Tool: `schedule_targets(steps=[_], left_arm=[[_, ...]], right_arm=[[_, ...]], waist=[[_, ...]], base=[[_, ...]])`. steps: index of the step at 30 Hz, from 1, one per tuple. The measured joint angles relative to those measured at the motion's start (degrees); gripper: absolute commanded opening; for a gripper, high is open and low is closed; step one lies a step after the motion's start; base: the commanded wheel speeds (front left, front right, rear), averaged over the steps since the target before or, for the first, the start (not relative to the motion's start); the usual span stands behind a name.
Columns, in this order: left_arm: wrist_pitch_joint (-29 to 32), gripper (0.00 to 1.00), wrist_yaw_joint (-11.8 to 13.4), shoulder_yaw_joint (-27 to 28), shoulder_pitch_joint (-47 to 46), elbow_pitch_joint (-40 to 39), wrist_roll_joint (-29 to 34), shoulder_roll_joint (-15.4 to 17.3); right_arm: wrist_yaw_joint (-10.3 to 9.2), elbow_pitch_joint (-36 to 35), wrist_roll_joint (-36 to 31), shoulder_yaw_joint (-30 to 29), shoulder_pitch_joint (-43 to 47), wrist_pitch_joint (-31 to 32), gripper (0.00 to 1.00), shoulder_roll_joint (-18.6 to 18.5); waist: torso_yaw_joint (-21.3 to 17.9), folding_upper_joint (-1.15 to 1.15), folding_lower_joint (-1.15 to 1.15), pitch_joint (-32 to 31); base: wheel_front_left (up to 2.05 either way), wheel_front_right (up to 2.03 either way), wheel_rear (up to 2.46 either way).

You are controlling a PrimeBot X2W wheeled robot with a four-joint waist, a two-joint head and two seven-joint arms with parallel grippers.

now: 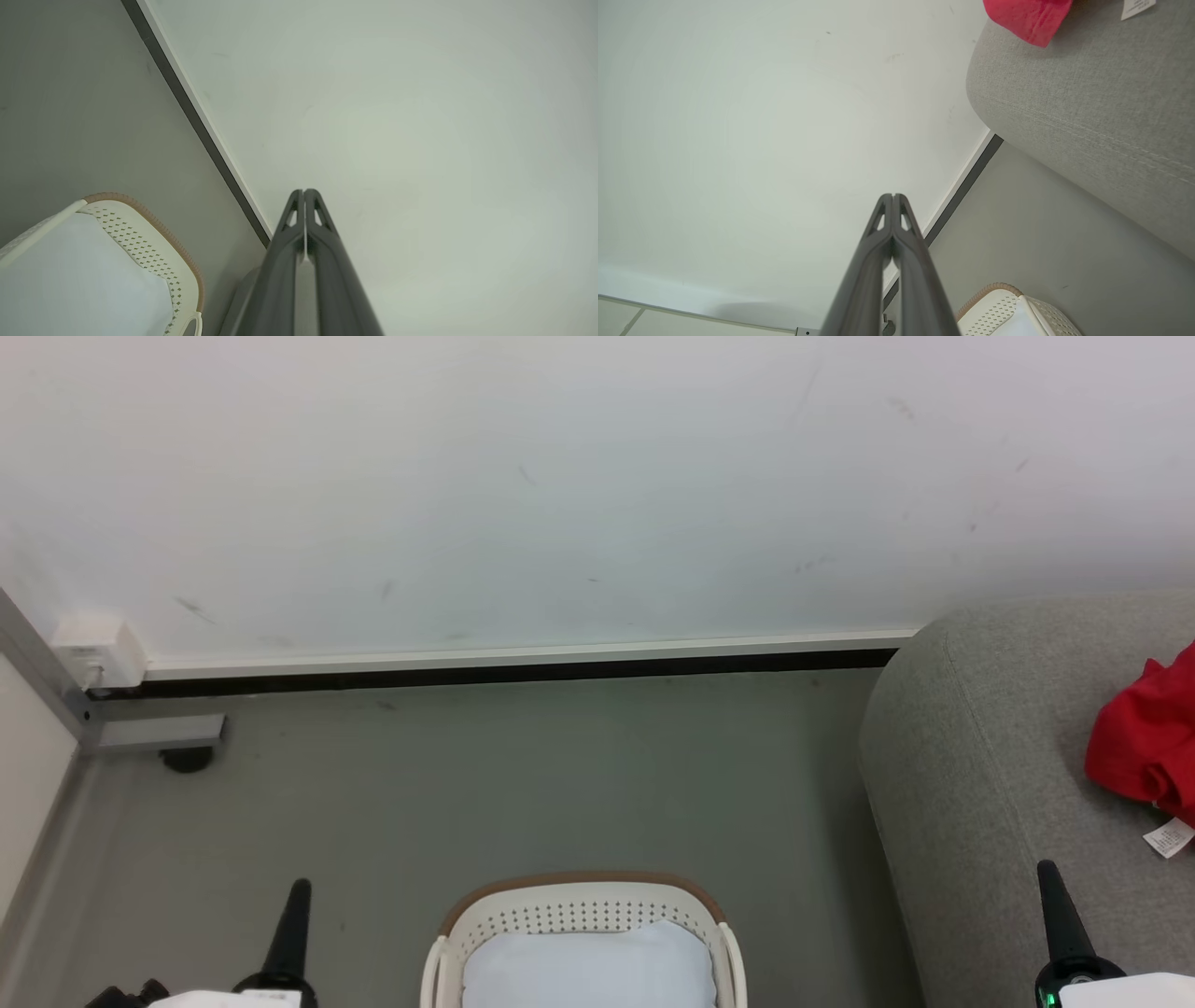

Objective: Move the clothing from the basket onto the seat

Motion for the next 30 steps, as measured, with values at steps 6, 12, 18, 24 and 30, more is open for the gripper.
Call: schedule_targets(steps=[6, 12, 18, 24, 30], left_arm=[[0.97, 0.0, -0.22, 0.19, -0.55, -0.04, -2.75, 0.03], [1.62, 0.0, -0.24, 0.36, -0.96, -0.05, -5.35, 0.04], [2.38, 0.0, -0.25, 0.56, -1.44, -0.1, -8.21, 0.05], [3.03, 0.0, -0.31, 0.74, -1.83, -0.13, -10.87, 0.07], [3.77, 0.0, -0.32, 0.92, -2.23, -0.15, -13.0, 0.09]], right_arm=[[0.0, -0.13, 2.88, -0.57, -0.38, 0.98, 0.0, 0.01], [0.0, -0.23, 5.45, -1.11, -0.77, 1.71, 0.0, 0.01], [0.0, -0.35, 8.24, -1.58, -1.05, 2.54, 0.0, 0.03], [0.0, -0.46, 10.69, -2.07, -1.19, 3.25, 0.0, 0.03], [0.0, -0.58, 12.84, -2.59, -1.51, 3.99, 0.0, 0.07]], waist=[[0.34, 0.0, 0.0, 0.04], [0.67, 0.0, 0.0, 0.08], [1.0, 0.0, 0.0, 0.13], [1.34, 0.0, 0.0, 0.16], [1.67, 0.0, 0.0, 0.2]], base=[[0.0, 0.0, 0.0], [0.0, 0.0, 0.0], [0.0, 0.0, 0.0], [0.0, 0.0, 0.0], [0.0, 0.0, 0.0]])
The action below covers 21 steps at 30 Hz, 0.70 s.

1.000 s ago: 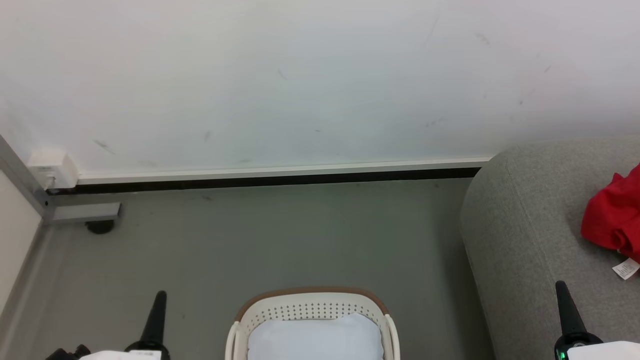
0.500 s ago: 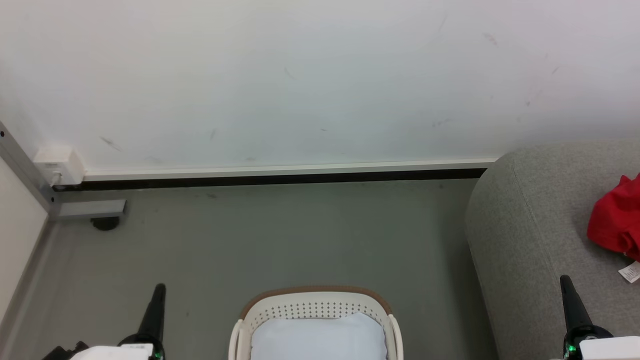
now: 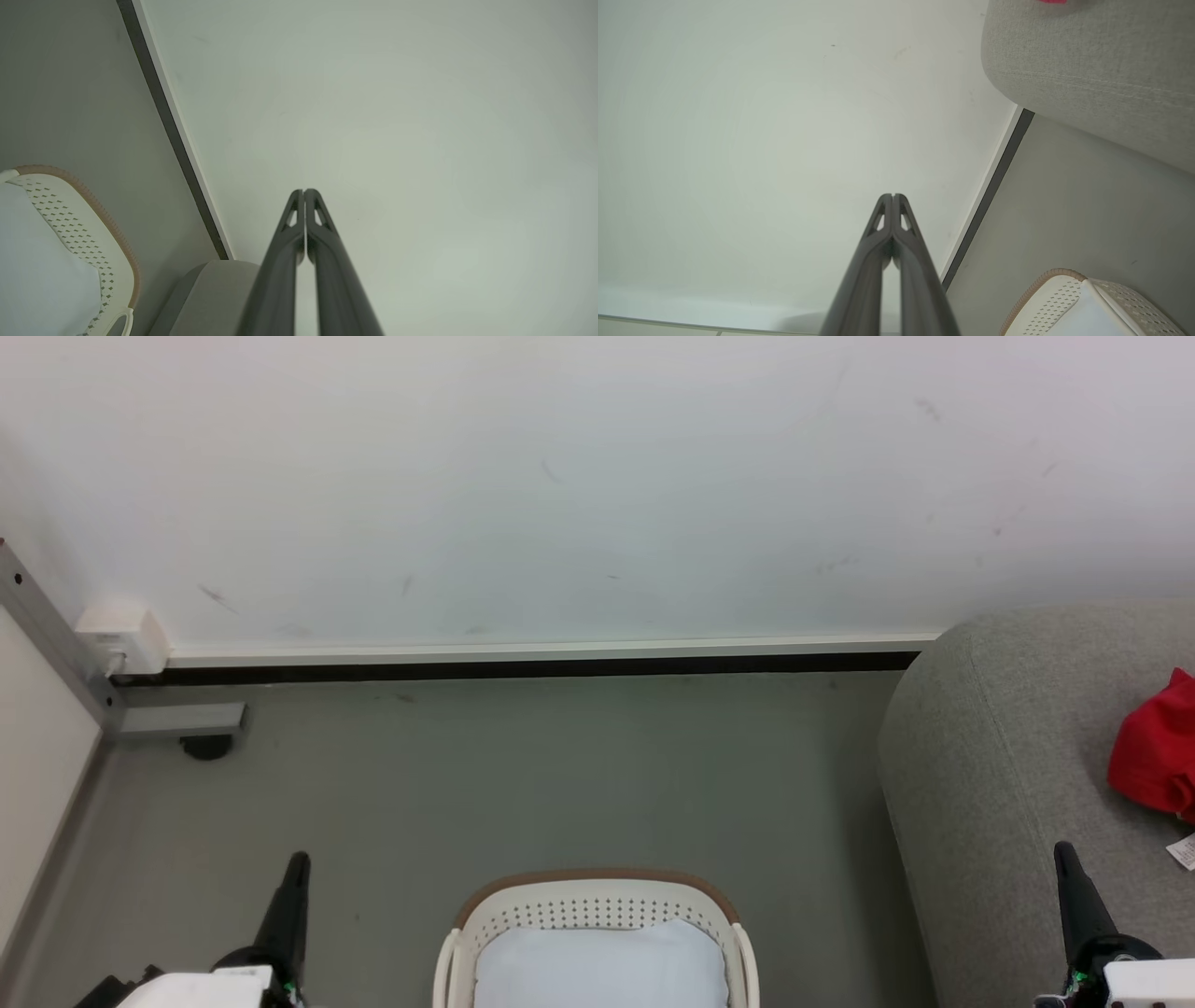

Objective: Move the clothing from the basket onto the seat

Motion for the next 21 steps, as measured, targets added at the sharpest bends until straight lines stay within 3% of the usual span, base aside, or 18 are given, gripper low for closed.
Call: schedule_targets(steps=[21], left_arm=[[1.75, 0.0, -0.19, 0.55, -1.13, -0.11, -6.64, 0.1]], right_arm=[[0.0, -0.44, 6.57, -1.42, -0.77, 2.09, 0.0, 0.13]], waist=[[1.01, 0.0, 0.0, 0.13]], base=[[0.0, 0.0, 0.0]])
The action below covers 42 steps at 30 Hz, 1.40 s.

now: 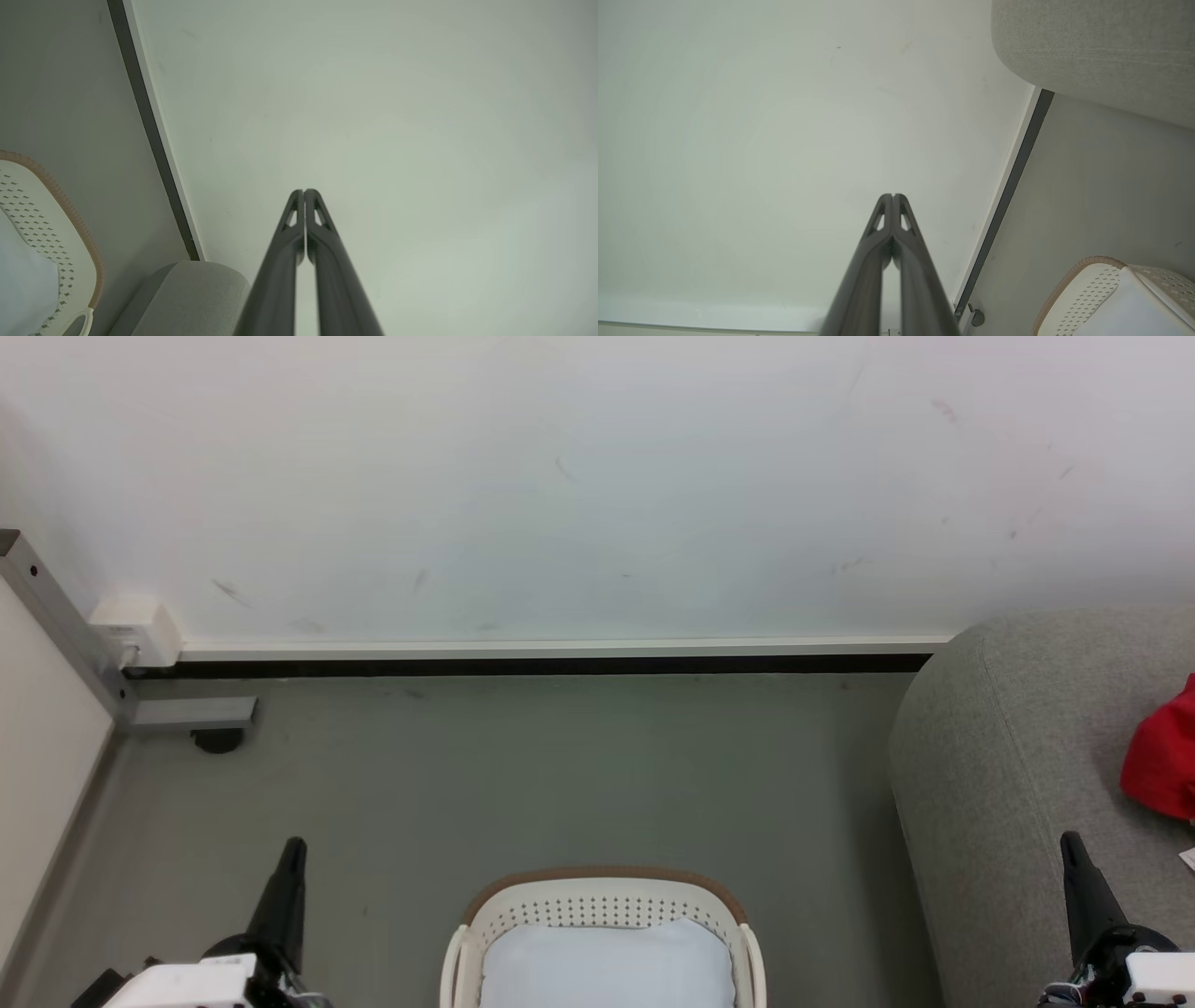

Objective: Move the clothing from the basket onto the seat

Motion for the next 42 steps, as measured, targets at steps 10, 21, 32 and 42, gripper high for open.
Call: schedule_targets(steps=[10, 21, 32, 42], left_arm=[[0.0, 0.0, 0.0, 0.0, -0.01, 0.0, 0.0, 0.0], [0.0, 0.0, 0.0, 0.0, -0.01, 0.0, 0.0, 0.0], [0.0, 0.0, 0.0, 0.0, -0.01, 0.01, 0.0, 0.0], [0.0, 0.0, 0.0, 0.0, -0.02, 0.0, 0.0, 0.01]], right_arm=[[0.0, 0.0, -0.01, -0.23, -0.01, 0.16, 0.0, 0.12], [0.0, 0.0, -0.05, -0.46, -0.02, 0.29, 0.0, 0.26], [0.0, 0.0, -0.29, -0.64, -0.03, 0.44, 0.0, 0.37], [0.0, 0.0, -0.4, -0.79, -0.03, 0.66, 0.0, 0.47]], waist=[[0.0, 0.0, 0.0, 0.0], [0.0, 0.0, 0.0, 0.0], [0.0, 0.0, 0.0, 0.0], [0.0, 0.0, 0.0, 0.0]], base=[[0.0, 0.0, 0.0], [0.0, 0.0, 0.0], [0.0, 0.0, 0.0], [0.0, 0.0, 0.0]])
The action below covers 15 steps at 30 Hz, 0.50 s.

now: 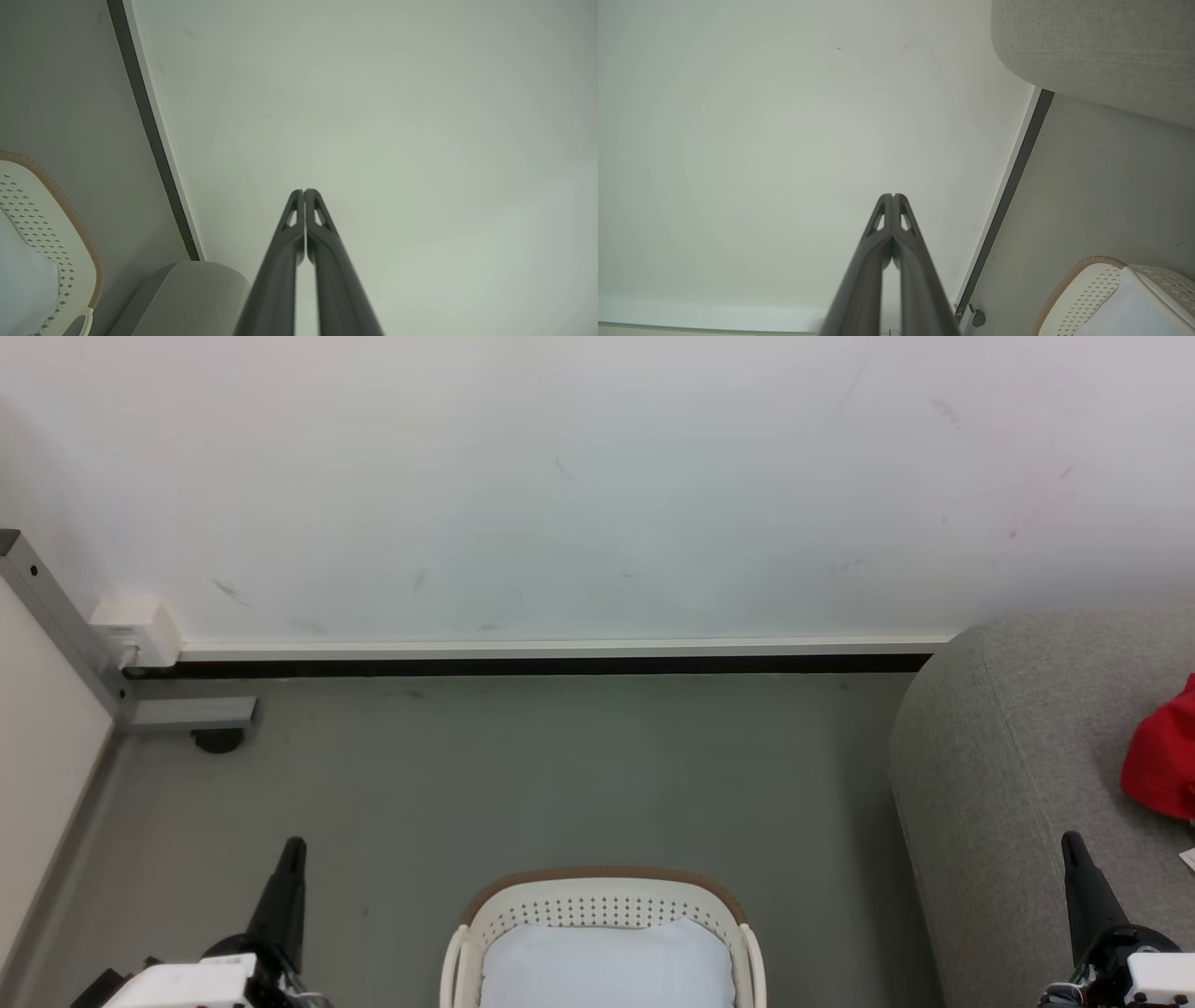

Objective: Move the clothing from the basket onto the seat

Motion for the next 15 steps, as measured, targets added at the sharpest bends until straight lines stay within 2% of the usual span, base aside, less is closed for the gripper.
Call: schedule_targets(steps=[15], left_arm=[[0.0, 0.0, 0.0, 0.0, 0.0, 0.0, 0.0, 0.0]], right_arm=[[0.0, 0.0, -0.07, -0.19, -0.01, 0.2, 0.0, 0.1]], waist=[[0.0, 0.0, 0.0, 0.0]], base=[[0.0, 0.0, 0.0]])
